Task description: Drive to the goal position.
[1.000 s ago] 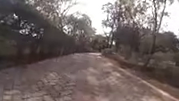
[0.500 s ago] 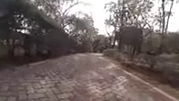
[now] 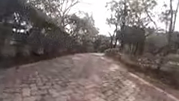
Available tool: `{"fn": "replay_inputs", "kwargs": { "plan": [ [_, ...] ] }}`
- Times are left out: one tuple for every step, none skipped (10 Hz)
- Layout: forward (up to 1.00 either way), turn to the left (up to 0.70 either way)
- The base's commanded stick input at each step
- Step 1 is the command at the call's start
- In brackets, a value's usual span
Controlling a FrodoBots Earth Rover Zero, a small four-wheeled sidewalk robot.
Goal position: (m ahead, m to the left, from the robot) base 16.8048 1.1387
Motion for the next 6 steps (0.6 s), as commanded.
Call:
{"fn": "replay_inputs", "kwargs": {
  "plan": [
    [0.85, 0.0],
    [0.85, 0.0],
    [0.85, 0.0],
    [0.85, 0.0],
    [0.85, 0.0],
    [0.85, 0.0]
  ]
}}
